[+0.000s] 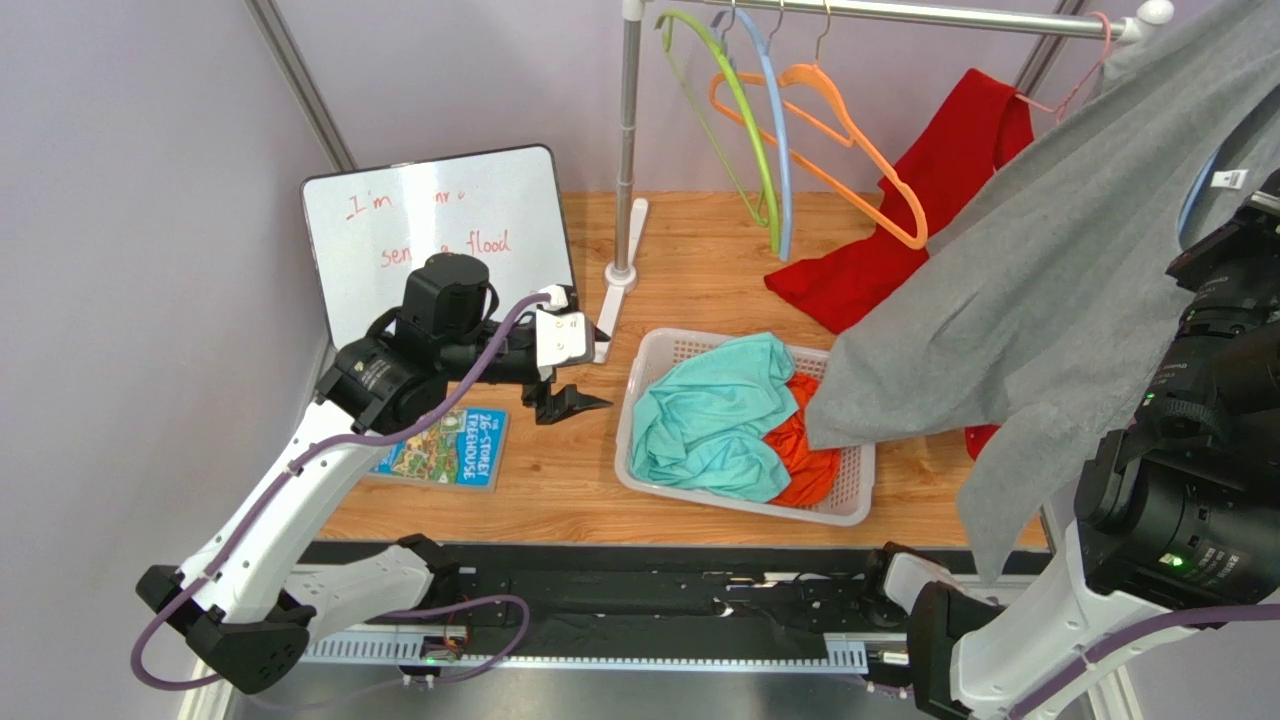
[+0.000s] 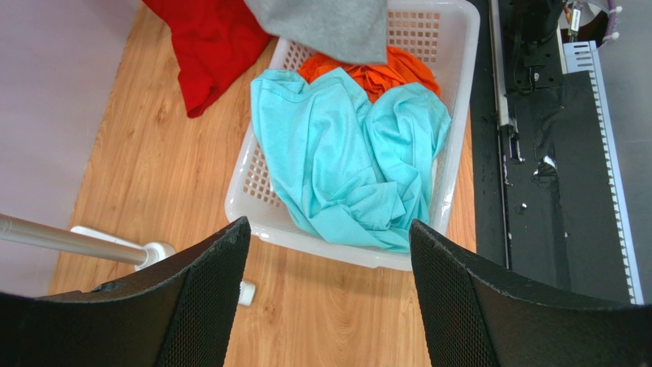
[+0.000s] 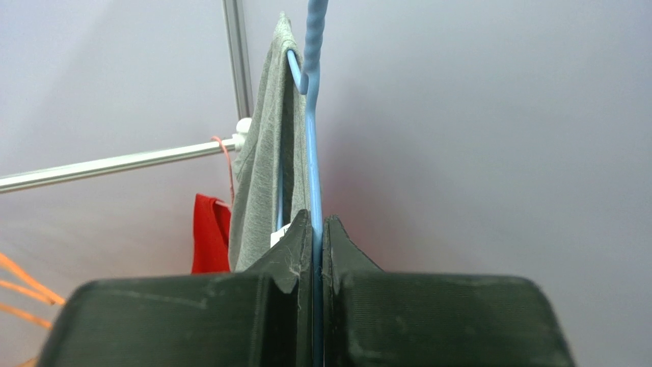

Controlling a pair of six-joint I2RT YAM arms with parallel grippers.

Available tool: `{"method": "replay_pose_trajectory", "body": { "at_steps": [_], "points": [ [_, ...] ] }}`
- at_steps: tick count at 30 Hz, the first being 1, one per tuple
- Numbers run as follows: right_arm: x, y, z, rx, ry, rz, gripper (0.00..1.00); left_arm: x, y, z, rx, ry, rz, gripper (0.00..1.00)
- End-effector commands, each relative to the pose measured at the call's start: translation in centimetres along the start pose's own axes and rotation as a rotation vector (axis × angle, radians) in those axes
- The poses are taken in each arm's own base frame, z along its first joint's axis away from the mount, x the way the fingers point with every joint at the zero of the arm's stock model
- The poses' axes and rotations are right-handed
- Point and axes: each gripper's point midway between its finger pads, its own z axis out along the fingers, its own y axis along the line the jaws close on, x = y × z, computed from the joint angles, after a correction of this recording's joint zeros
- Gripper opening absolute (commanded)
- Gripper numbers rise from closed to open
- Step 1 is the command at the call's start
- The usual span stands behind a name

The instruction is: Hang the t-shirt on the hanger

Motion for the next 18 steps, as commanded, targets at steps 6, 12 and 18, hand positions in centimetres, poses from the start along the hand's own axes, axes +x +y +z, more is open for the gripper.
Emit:
{"method": "replay_pose_trajectory", "body": {
  "at_steps": [6,12,18],
  "points": [
    [-3.5,0.1,0.8,-0.020,-0.160,-0.107,0.00,-0.6,-0.1,0.7,0.040,-0.039,0.026,0.81],
    [4.1,4.9,-0.3,-0.314,0.071,-0.149,0.00,-0.2,-0.1,1.0,0.048,-0.035,0.017,0.81],
    [12.4,7.4,-1.1,-0.470,0.372,-0.127,0.00,-0.2,-0.1,1.2,0.056,-0.040,0.005,0.81]
  ]
}}
